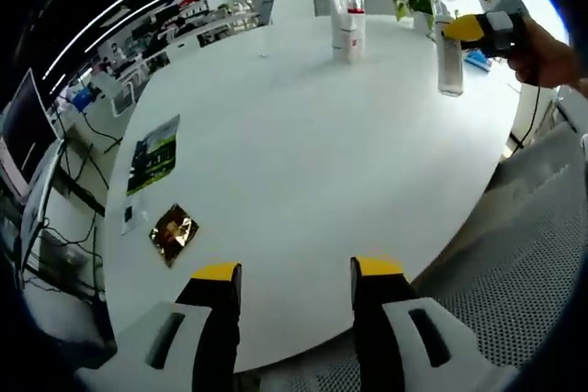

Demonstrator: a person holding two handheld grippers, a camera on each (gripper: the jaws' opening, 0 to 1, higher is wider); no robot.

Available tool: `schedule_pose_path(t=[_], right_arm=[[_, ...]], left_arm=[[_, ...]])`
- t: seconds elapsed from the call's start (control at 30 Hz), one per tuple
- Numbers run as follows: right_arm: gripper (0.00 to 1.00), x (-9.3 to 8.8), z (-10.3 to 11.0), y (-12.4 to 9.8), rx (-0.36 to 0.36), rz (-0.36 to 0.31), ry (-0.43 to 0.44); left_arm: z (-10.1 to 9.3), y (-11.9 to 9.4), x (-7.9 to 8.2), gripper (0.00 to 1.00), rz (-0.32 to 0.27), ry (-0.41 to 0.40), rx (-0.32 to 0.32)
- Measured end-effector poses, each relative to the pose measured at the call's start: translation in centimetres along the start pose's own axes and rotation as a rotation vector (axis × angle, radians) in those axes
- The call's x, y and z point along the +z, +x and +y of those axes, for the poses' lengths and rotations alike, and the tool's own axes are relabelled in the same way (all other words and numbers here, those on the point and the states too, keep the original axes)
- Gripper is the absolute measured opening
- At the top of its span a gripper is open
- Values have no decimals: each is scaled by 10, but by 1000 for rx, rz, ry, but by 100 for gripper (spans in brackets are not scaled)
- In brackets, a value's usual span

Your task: Arrange the skincare products in the storage area until every visible bottle or jar stands upright without overlapping.

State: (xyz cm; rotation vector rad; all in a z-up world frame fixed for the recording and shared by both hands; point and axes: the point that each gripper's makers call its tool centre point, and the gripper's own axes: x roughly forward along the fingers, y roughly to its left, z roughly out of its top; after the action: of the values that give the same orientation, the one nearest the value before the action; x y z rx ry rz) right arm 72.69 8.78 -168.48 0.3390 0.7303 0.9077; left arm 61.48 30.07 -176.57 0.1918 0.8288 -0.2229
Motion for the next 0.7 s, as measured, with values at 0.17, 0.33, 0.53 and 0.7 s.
schedule_pose_path(t=[0.17, 0.33, 0.53, 0.7], right_arm=[[16, 4, -18, 1, -44, 5, -24], [16, 14, -35, 2, -84, 0, -55], [16, 28, -58, 3, -132, 0, -104], [16, 44, -73, 2, -170, -15, -150]], left_arm=[[-2, 2, 3, 51, -25, -8, -14], [-6, 6, -5, 52, 11, 5, -33], [-4, 6, -7, 51, 19, -12, -28], [-4, 7, -8, 50, 24, -23, -29]])
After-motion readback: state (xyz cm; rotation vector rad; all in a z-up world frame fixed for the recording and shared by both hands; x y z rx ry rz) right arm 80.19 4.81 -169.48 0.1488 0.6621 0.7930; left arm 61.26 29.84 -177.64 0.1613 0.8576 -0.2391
